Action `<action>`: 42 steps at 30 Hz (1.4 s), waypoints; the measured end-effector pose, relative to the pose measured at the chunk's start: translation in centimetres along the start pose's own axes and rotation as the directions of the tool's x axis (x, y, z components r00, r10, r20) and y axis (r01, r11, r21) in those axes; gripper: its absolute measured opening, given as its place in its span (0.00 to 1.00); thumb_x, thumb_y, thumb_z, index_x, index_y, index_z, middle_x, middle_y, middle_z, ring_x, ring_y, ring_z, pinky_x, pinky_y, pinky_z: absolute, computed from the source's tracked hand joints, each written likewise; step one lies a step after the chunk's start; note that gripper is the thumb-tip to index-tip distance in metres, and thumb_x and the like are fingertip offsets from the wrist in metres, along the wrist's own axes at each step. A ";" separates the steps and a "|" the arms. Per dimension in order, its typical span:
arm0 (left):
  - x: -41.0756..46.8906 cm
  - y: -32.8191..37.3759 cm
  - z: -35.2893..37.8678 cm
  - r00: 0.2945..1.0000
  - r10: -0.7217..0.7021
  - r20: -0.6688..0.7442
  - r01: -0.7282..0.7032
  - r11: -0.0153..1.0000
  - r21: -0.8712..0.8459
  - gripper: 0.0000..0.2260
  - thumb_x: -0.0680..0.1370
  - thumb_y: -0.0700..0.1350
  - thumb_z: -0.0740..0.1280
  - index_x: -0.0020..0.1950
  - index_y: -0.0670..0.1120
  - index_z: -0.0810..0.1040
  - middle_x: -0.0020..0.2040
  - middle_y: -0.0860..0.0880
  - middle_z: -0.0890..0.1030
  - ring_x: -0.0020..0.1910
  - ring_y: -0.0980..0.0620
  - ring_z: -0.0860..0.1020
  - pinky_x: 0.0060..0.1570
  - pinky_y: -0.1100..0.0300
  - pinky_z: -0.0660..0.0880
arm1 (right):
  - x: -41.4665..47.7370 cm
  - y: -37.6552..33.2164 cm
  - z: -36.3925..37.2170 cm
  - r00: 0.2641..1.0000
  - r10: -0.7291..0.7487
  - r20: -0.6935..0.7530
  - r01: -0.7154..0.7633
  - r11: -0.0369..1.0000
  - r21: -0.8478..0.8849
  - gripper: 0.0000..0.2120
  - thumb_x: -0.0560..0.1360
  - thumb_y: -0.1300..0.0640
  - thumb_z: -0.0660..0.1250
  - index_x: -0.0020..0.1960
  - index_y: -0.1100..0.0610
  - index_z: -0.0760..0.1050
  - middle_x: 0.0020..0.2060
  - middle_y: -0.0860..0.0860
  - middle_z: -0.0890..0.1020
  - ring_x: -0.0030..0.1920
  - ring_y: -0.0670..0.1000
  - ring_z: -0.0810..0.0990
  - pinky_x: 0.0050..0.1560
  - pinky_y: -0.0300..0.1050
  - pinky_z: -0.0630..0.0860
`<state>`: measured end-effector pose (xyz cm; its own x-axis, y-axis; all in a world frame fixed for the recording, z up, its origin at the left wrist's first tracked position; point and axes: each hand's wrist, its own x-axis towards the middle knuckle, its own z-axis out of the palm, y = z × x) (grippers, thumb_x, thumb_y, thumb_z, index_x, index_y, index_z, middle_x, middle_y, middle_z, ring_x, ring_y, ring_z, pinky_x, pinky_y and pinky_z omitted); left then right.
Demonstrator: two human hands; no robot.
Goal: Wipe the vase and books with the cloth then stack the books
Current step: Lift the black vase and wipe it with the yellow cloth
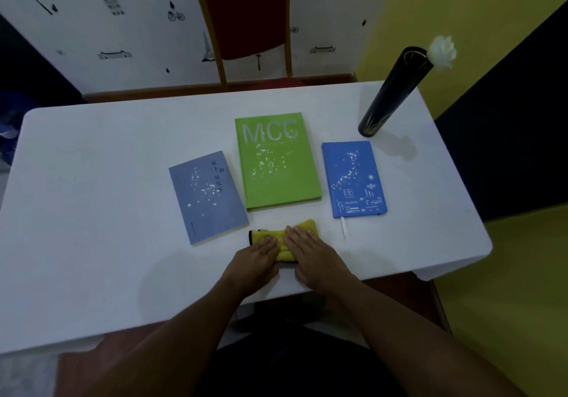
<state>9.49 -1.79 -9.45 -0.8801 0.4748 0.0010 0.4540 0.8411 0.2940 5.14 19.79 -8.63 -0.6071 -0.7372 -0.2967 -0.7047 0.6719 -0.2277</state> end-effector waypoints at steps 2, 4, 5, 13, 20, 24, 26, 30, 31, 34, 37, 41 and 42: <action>0.2 -0.2 -0.8 0.999 -0.037 0.010 0.037 0.999 -0.034 0.15 0.72 0.49 0.72 0.55 0.43 0.86 0.53 0.44 0.88 0.48 0.46 0.87 0.36 0.57 0.82 | 0.6 -0.6 0.0 0.999 0.017 -0.033 -0.016 0.999 0.038 0.35 0.73 0.50 0.64 0.77 0.64 0.67 0.78 0.62 0.67 0.78 0.61 0.67 0.77 0.61 0.66; 0.1 -0.3 -1.5 0.996 -0.085 0.032 0.088 0.989 -0.120 0.17 0.77 0.52 0.62 0.57 0.45 0.84 0.52 0.44 0.87 0.42 0.44 0.86 0.31 0.54 0.81 | 1.4 -0.9 -0.1 0.996 0.034 -0.078 -0.029 0.998 0.062 0.35 0.74 0.49 0.69 0.77 0.63 0.67 0.78 0.61 0.68 0.78 0.60 0.67 0.76 0.60 0.67; 0.1 -0.5 -1.7 0.994 -0.100 0.032 0.104 0.979 -0.173 0.17 0.78 0.53 0.60 0.59 0.46 0.82 0.52 0.45 0.86 0.41 0.42 0.85 0.32 0.53 0.81 | 1.9 -1.0 -0.1 0.995 0.029 -0.093 -0.023 0.997 0.071 0.35 0.74 0.50 0.72 0.76 0.63 0.69 0.77 0.60 0.70 0.77 0.60 0.70 0.75 0.60 0.70; 1.0 -3.5 -4.4 0.989 -0.145 -0.024 0.132 0.951 -0.279 0.24 0.82 0.56 0.58 0.70 0.44 0.78 0.71 0.45 0.79 0.71 0.46 0.75 0.70 0.50 0.73 | 1.3 0.9 -1.2 0.963 -0.010 -0.269 0.058 0.983 0.171 0.37 0.62 0.74 0.74 0.71 0.63 0.75 0.72 0.61 0.77 0.70 0.59 0.78 0.61 0.57 0.82; 8.8 -3.3 -7.1 0.990 -0.137 -0.035 0.125 0.963 -0.240 0.28 0.84 0.55 0.49 0.77 0.41 0.71 0.77 0.43 0.71 0.79 0.45 0.66 0.78 0.56 0.55 | -0.5 6.4 -6.4 0.950 0.082 -0.302 -0.005 0.969 0.246 0.43 0.61 0.75 0.71 0.75 0.58 0.72 0.77 0.57 0.72 0.67 0.60 0.81 0.54 0.54 0.85; 15.6 -1.6 -7.9 0.986 -0.134 -0.095 0.112 0.972 -0.207 0.26 0.84 0.52 0.51 0.78 0.41 0.69 0.77 0.43 0.71 0.79 0.45 0.66 0.79 0.57 0.53 | -1.2 12.9 -9.2 0.927 0.119 -0.356 -0.021 0.963 0.268 0.39 0.68 0.68 0.77 0.77 0.56 0.69 0.79 0.54 0.69 0.70 0.58 0.78 0.57 0.58 0.83; 18.9 -0.4 -8.3 0.979 -0.165 -0.121 0.136 0.967 -0.216 0.25 0.84 0.50 0.53 0.78 0.40 0.69 0.77 0.42 0.71 0.78 0.44 0.67 0.78 0.56 0.55 | -1.6 16.3 -10.4 0.915 0.137 -0.379 -0.029 0.961 0.277 0.39 0.69 0.66 0.77 0.77 0.57 0.68 0.79 0.54 0.67 0.74 0.58 0.75 0.60 0.59 0.82; 24.9 2.3 -8.9 0.965 -0.218 -0.145 0.179 0.953 -0.243 0.25 0.85 0.48 0.54 0.80 0.40 0.64 0.80 0.43 0.67 0.81 0.45 0.62 0.80 0.52 0.57 | -2.8 21.9 -11.8 0.879 0.217 -0.425 -0.086 0.948 0.306 0.41 0.65 0.76 0.70 0.76 0.59 0.70 0.78 0.56 0.69 0.71 0.59 0.78 0.55 0.54 0.85; 26.5 2.9 -9.0 0.962 -0.237 -0.137 0.196 0.946 -0.258 0.25 0.85 0.49 0.55 0.81 0.41 0.62 0.81 0.44 0.65 0.81 0.47 0.60 0.81 0.51 0.56 | -3.2 23.4 -11.8 0.867 0.242 -0.436 -0.100 0.941 0.324 0.40 0.65 0.76 0.69 0.76 0.59 0.71 0.78 0.55 0.70 0.69 0.60 0.79 0.54 0.54 0.85; 30.9 4.5 -9.3 0.943 -0.310 -0.124 0.260 0.916 -0.306 0.26 0.86 0.50 0.57 0.83 0.43 0.57 0.83 0.47 0.60 0.83 0.50 0.55 0.81 0.51 0.55 | -4.4 26.8 -11.5 0.821 0.337 -0.462 -0.150 0.907 0.395 0.33 0.69 0.71 0.68 0.74 0.59 0.73 0.77 0.55 0.72 0.65 0.61 0.82 0.54 0.54 0.84; 34.7 5.9 -9.7 0.917 -0.382 -0.114 0.317 0.873 -0.370 0.29 0.86 0.54 0.57 0.84 0.46 0.53 0.84 0.48 0.57 0.83 0.51 0.54 0.80 0.51 0.57 | -4.8 29.2 -11.0 0.771 0.432 -0.468 -0.188 0.857 0.480 0.27 0.71 0.67 0.73 0.69 0.62 0.76 0.68 0.59 0.80 0.61 0.63 0.83 0.56 0.58 0.84; 39.1 7.2 -10.7 0.874 -0.471 -0.119 0.373 0.807 -0.459 0.38 0.81 0.65 0.61 0.84 0.48 0.51 0.84 0.49 0.57 0.82 0.51 0.56 0.79 0.52 0.59 | -4.8 31.2 -11.0 0.746 0.474 -0.467 -0.191 0.825 0.532 0.26 0.69 0.71 0.75 0.66 0.64 0.78 0.59 0.60 0.84 0.56 0.63 0.85 0.56 0.51 0.83; 40.0 7.4 -10.9 0.860 -0.493 -0.131 0.372 0.782 -0.501 0.41 0.80 0.66 0.63 0.84 0.48 0.51 0.84 0.49 0.58 0.81 0.50 0.58 0.78 0.53 0.60 | -4.9 31.6 -11.2 0.738 0.481 -0.473 -0.186 0.819 0.542 0.26 0.69 0.72 0.74 0.66 0.63 0.78 0.59 0.60 0.84 0.57 0.63 0.84 0.57 0.51 0.83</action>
<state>-23.85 20.56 3.20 -0.9990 -0.0403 -0.0187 -0.0417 0.7041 0.7088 -18.28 43.80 -4.01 -0.9606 -0.2550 0.1105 -0.2656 0.7259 -0.6345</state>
